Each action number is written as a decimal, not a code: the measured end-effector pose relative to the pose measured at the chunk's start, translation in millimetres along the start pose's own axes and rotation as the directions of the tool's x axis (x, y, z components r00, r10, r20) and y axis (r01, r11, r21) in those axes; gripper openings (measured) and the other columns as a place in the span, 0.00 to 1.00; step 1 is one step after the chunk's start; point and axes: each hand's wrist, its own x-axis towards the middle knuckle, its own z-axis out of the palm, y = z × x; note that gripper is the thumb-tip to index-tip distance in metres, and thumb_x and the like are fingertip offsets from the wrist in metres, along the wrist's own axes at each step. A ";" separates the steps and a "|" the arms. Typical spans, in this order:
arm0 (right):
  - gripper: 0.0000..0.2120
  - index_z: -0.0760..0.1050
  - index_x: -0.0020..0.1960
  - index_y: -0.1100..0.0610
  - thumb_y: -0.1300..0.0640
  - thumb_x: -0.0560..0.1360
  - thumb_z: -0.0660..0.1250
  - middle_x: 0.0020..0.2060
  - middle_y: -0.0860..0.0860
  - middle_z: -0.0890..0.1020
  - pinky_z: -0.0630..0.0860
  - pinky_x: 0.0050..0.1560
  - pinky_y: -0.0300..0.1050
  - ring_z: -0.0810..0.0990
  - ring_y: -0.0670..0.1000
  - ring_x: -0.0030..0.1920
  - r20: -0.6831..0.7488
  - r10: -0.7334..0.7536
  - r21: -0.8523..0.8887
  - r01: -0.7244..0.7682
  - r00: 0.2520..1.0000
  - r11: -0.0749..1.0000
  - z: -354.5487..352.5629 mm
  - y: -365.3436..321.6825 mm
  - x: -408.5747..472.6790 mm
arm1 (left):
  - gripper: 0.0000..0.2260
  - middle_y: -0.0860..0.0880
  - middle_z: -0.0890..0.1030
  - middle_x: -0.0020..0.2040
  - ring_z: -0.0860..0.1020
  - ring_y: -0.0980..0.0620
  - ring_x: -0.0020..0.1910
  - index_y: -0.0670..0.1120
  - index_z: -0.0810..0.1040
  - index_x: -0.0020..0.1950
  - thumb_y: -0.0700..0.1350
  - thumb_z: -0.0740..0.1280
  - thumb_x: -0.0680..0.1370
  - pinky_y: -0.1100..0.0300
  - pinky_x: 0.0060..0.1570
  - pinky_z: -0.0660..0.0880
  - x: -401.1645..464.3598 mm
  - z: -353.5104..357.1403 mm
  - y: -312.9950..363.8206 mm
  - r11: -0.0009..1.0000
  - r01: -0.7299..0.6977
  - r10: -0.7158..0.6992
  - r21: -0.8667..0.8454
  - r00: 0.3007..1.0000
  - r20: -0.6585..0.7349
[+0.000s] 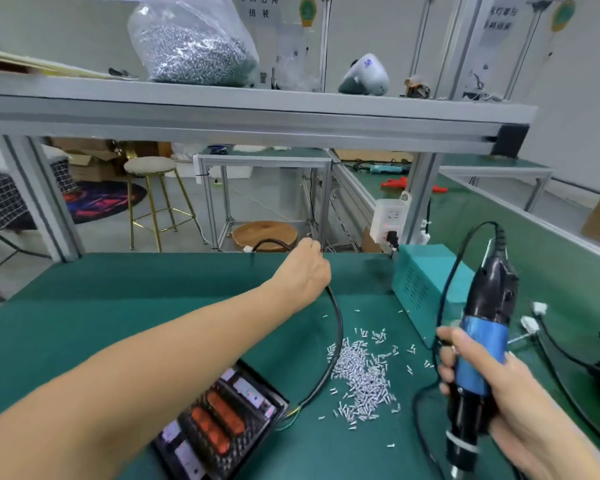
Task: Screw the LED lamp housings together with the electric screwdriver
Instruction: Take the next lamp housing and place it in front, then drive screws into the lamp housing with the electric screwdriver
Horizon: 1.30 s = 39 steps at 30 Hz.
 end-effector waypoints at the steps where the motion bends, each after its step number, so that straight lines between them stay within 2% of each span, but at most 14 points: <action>1: 0.19 0.77 0.44 0.61 0.50 0.59 0.74 0.31 0.53 0.77 0.76 0.27 0.41 0.75 0.49 0.28 0.014 0.010 0.004 -0.010 1.000 1.000 5.2 -0.6 1.6 | 0.10 0.53 0.75 0.37 0.69 0.50 0.40 0.50 0.74 0.43 0.38 0.58 0.77 0.56 0.35 0.57 -5.6 -2.2 -1.4 0.999 0.031 -0.031 0.011 0.998 0.048; 4: 0.17 0.78 0.46 0.60 0.53 0.61 0.74 0.34 0.53 0.81 0.79 0.29 0.41 0.78 0.48 0.29 0.007 0.016 0.054 -0.016 1.000 0.998 15.9 -2.4 7.7 | 0.12 0.51 0.63 0.28 0.63 0.53 0.32 0.49 0.69 0.37 0.37 0.56 0.78 0.57 0.29 0.49 -25.0 1.2 -5.1 0.989 0.144 -0.145 0.017 0.983 0.109; 7: 0.18 0.78 0.45 0.59 0.54 0.58 0.76 0.34 0.53 0.82 0.79 0.31 0.41 0.79 0.47 0.29 0.004 -0.004 0.066 0.003 1.000 0.998 25.8 -5.4 10.8 | 0.10 0.50 0.65 0.28 0.66 0.53 0.32 0.47 0.69 0.40 0.35 0.55 0.78 0.57 0.28 0.50 -40.8 12.0 -9.5 0.979 0.202 -0.201 -0.009 0.976 0.085; 10: 0.21 0.78 0.44 0.58 0.51 0.54 0.77 0.31 0.50 0.80 0.76 0.29 0.39 0.77 0.46 0.28 -0.002 -0.014 -0.038 0.013 1.000 0.999 36.6 -6.9 12.0 | 0.08 0.47 0.80 0.41 0.77 0.47 0.44 0.46 0.73 0.45 0.36 0.57 0.75 0.58 0.33 0.64 -48.5 21.2 -27.9 0.959 0.258 -0.259 -0.119 0.966 0.013; 13: 0.16 0.77 0.44 0.57 0.53 0.60 0.77 0.30 0.50 0.80 0.75 0.28 0.39 0.76 0.46 0.28 0.015 0.012 -0.084 -0.011 1.000 0.996 45.7 -5.2 13.5 | 0.10 0.47 0.80 0.53 0.79 0.45 0.53 0.45 0.75 0.55 0.38 0.59 0.76 0.54 0.46 0.74 -56.8 42.6 -53.7 0.878 0.425 -0.391 -0.222 0.902 0.182; 16: 0.15 0.78 0.45 0.57 0.54 0.63 0.78 0.35 0.52 0.83 0.76 0.29 0.40 0.77 0.46 0.29 0.025 0.047 -0.098 -0.045 0.999 0.994 53.2 -2.3 13.0 | 0.11 0.43 0.79 0.56 0.78 0.42 0.55 0.42 0.76 0.57 0.36 0.61 0.76 0.51 0.50 0.76 -65.8 57.6 -68.4 0.736 0.582 -0.474 -0.347 0.808 0.350; 21: 0.26 0.79 0.47 0.58 0.48 0.53 0.78 0.39 0.55 0.84 0.76 0.31 0.42 0.77 0.48 0.30 0.037 0.059 -0.145 -0.053 0.998 0.988 58.2 6.1 11.9 | 0.11 0.40 0.77 0.53 0.74 0.41 0.53 0.38 0.73 0.55 0.34 0.57 0.76 0.51 0.49 0.67 -67.8 42.9 -64.7 0.836 0.508 -0.516 -0.206 0.856 0.014; 24: 0.25 0.78 0.48 0.60 0.50 0.55 0.78 0.39 0.55 0.84 0.76 0.30 0.42 0.76 0.48 0.29 0.051 0.069 -0.146 -0.061 0.996 0.987 59.4 10.9 13.7 | 0.09 0.46 0.80 0.48 0.78 0.46 0.48 0.44 0.75 0.49 0.36 0.57 0.76 0.59 0.34 0.60 -78.3 27.9 -51.0 0.858 0.506 -0.497 -0.092 0.862 0.100; 27: 0.25 0.78 0.48 0.60 0.49 0.55 0.78 0.37 0.54 0.84 0.76 0.29 0.41 0.77 0.48 0.29 0.051 0.083 -0.133 -0.075 0.995 0.988 64.6 13.0 14.9 | 0.11 0.50 0.82 0.44 0.78 0.49 0.41 0.48 0.66 0.34 0.37 0.60 0.74 0.61 0.27 0.50 -91.6 12.9 -39.3 0.883 0.454 -0.439 -0.120 0.888 0.135; 30: 0.24 0.78 0.47 0.60 0.49 0.56 0.77 0.35 0.52 0.83 0.76 0.28 0.41 0.77 0.47 0.28 0.028 0.079 -0.080 -0.077 0.996 0.994 72.7 14.7 14.5 | 0.07 0.49 0.82 0.45 0.79 0.46 0.44 0.47 0.69 0.36 0.39 0.62 0.73 0.62 0.29 0.59 -90.9 10.5 -29.3 0.882 0.401 -0.355 -0.248 0.911 0.211; 32: 0.22 0.78 0.46 0.61 0.50 0.58 0.76 0.33 0.51 0.81 0.75 0.28 0.40 0.76 0.47 0.28 -0.001 0.069 -0.044 -0.068 0.998 0.997 76.5 13.0 13.7 | 0.03 0.49 0.81 0.42 0.77 0.46 0.43 0.46 0.76 0.44 0.43 0.64 0.72 0.60 0.36 0.66 -87.9 11.6 -23.9 0.763 0.366 -0.225 -0.533 0.923 0.312; 34: 0.19 0.78 0.44 0.59 0.51 0.58 0.76 0.33 0.50 0.80 0.75 0.27 0.40 0.76 0.47 0.28 -0.028 0.043 -0.007 -0.044 0.999 0.999 76.2 9.3 12.6 | 0.07 0.54 0.80 0.31 0.77 0.52 0.37 0.47 0.81 0.46 0.48 0.69 0.71 0.61 0.36 0.70 -87.3 14.9 -20.9 0.490 0.341 0.010 -0.803 0.918 0.396; 36: 0.17 0.79 0.44 0.57 0.53 0.57 0.76 0.32 0.50 0.80 0.76 0.29 0.40 0.77 0.46 0.28 -0.039 0.008 0.044 -0.007 0.999 0.999 73.0 4.1 10.1 | 0.09 0.56 0.78 0.25 0.74 0.53 0.31 0.45 0.82 0.46 0.48 0.71 0.70 0.62 0.32 0.68 -91.1 18.7 -19.6 0.292 0.362 0.192 -0.885 0.885 0.425; 39: 0.20 0.78 0.44 0.57 0.54 0.55 0.76 0.31 0.49 0.79 0.77 0.31 0.41 0.77 0.46 0.28 -0.035 -0.028 0.089 0.031 0.999 0.996 66.6 -3.6 6.3 | 0.11 0.52 0.77 0.31 0.68 0.53 0.24 0.41 0.81 0.49 0.46 0.71 0.71 0.64 0.25 0.61 -96.3 26.2 -22.3 0.161 0.491 0.219 -0.856 0.828 0.516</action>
